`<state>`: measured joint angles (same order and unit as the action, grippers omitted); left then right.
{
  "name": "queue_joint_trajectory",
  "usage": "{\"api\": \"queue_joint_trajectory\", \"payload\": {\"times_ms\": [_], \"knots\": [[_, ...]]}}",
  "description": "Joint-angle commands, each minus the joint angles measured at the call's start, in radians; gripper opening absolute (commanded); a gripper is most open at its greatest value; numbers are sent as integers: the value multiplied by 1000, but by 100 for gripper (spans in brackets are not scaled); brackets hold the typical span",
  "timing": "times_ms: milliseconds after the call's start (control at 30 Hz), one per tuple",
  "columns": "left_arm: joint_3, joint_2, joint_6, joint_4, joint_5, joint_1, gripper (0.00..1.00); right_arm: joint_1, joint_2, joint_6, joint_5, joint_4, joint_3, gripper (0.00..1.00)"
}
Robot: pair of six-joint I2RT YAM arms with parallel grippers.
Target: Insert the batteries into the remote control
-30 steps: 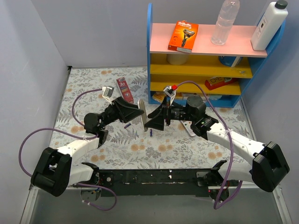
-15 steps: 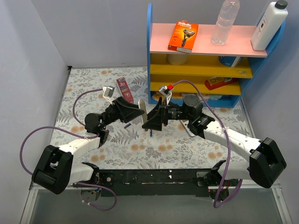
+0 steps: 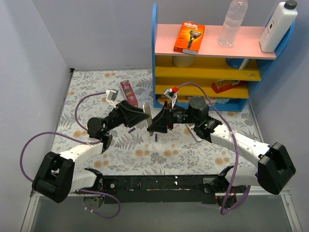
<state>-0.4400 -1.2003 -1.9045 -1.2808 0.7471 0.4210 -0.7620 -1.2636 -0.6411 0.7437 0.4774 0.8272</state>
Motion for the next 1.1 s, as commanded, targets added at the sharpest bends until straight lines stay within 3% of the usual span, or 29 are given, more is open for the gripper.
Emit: {"api": "queue_joint_trajectory", "payload": {"times_ms": [0, 100, 133, 267, 467, 633, 833, 1067], "knots": [[-23, 51, 67, 46, 1, 4, 13, -5, 6, 6, -6, -6, 64, 12], [-29, 94, 148, 153, -6, 4, 38, -5, 10, 1, -39, -60, 84, 3], [-32, 123, 174, 222, -14, 4, 54, -5, 10, 1, -53, -98, 96, 1], [-55, 214, 317, 431, -75, 5, 83, -5, 12, -20, -130, -193, 121, 1], [-101, 339, 542, 745, -233, 25, 96, 3, 7, -91, -236, -292, 141, 1], [-112, 381, 677, 892, -356, 97, 97, 4, 16, -238, -364, -341, 151, 1], [-66, 389, 717, 902, -503, 203, 92, 1, 36, -455, -487, -344, 128, 1], [-65, 321, 748, 853, -653, 320, 81, -33, 44, -552, -616, -396, 150, 1]]}}
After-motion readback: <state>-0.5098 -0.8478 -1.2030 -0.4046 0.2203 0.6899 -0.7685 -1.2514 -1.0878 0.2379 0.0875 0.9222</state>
